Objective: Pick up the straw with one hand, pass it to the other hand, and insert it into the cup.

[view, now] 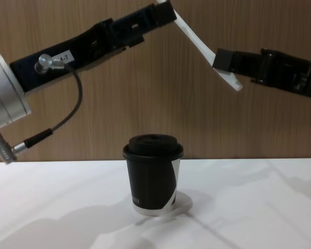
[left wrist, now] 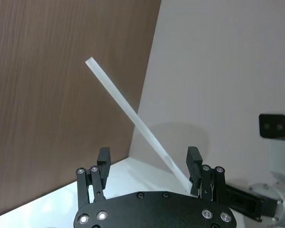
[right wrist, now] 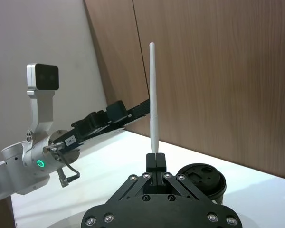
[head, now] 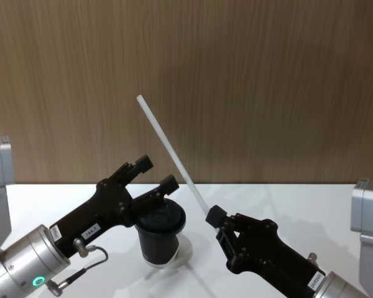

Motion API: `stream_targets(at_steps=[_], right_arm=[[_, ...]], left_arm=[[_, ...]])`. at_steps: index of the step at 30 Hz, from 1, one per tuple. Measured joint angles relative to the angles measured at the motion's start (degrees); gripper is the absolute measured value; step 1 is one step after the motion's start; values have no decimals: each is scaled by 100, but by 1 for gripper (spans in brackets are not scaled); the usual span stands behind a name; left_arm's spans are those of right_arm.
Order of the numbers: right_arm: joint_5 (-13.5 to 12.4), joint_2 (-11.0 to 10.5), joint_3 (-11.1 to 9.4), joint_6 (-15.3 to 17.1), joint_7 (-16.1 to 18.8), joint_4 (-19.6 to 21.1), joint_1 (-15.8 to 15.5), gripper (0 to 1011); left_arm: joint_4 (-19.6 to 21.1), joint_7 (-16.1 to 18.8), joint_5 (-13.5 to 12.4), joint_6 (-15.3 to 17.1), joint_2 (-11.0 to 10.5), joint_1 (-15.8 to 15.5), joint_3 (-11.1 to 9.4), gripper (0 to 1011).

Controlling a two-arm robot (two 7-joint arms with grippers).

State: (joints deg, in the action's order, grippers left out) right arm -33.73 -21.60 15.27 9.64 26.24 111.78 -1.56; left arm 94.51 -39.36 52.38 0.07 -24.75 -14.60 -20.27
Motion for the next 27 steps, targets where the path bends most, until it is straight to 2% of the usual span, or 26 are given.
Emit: stream_targets(at_steps=[10,17,27], right_arm=[[0,0,0,0,0,0,0,4],[0,0,0,0,0,0,0,4],[0,0,0,0,0,0,0,4]], left_arm=[[-275,-291,528,56,212,-138,-1,1002],[-409,-436,733,113,293,-253,-47,1002],[-590,-566,898,167,376,-429,-135,1002]])
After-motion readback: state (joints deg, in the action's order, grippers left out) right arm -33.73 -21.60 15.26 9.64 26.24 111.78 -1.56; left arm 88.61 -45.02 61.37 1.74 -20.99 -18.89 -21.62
